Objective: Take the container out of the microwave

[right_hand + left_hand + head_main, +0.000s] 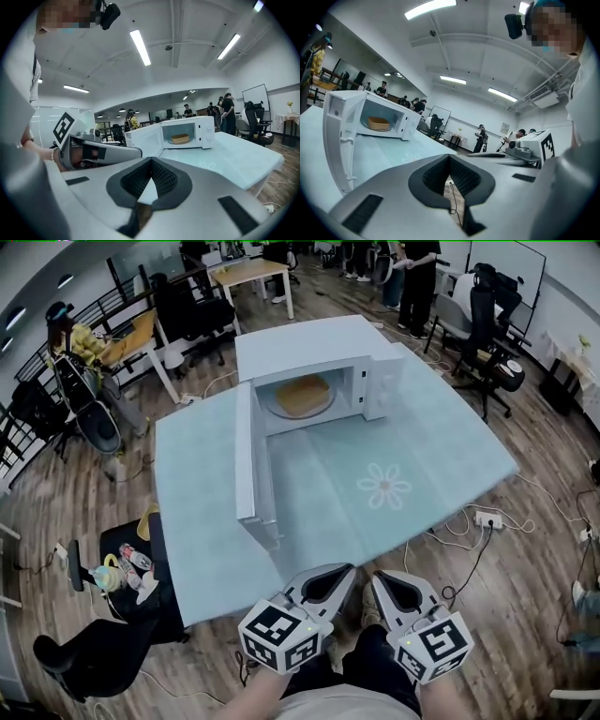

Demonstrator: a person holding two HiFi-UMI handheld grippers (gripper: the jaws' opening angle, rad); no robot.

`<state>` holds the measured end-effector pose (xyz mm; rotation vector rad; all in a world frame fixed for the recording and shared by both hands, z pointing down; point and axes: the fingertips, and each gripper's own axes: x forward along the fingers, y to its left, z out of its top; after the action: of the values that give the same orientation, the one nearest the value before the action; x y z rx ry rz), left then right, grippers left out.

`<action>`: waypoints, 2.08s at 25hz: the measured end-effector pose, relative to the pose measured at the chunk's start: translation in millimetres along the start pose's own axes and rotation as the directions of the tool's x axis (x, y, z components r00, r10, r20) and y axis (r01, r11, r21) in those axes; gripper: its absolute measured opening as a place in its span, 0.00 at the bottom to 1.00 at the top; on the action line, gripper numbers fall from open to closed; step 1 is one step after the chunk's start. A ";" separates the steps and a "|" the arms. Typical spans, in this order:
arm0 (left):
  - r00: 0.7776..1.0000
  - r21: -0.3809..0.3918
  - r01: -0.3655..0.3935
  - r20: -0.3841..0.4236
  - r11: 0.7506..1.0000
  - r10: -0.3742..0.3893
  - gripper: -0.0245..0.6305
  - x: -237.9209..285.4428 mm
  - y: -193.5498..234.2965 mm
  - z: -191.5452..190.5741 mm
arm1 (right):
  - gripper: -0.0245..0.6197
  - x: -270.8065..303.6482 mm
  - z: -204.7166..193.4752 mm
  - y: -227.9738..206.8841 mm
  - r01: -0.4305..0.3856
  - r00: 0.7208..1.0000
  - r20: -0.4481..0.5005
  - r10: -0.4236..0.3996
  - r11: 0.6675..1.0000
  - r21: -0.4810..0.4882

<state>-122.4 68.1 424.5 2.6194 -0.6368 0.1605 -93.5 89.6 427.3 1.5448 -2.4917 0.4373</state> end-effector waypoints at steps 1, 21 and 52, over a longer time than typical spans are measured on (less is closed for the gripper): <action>1.000 0.007 -0.019 -0.002 1.000 0.019 0.03 5.5 6.8 2.4 | 0.05 7.9 2.7 -5.4 -0.016 1.000 0.001 0.016 1.000 -0.006; 0.931 0.085 -0.357 0.121 0.930 0.346 0.03 148.1 105.2 117.8 | 0.05 95.0 107.6 -167.7 -0.249 0.964 0.059 0.260 0.958 -0.139; 0.939 0.128 -0.339 -0.018 0.932 0.344 0.03 223.7 145.7 112.7 | 0.05 160.9 97.9 -227.7 -0.323 0.946 0.015 0.323 0.946 -0.002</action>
<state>10.0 -189.6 426.8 2.5913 -1.0982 0.3674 39.1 -174.3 418.7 1.1411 -2.7646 0.4718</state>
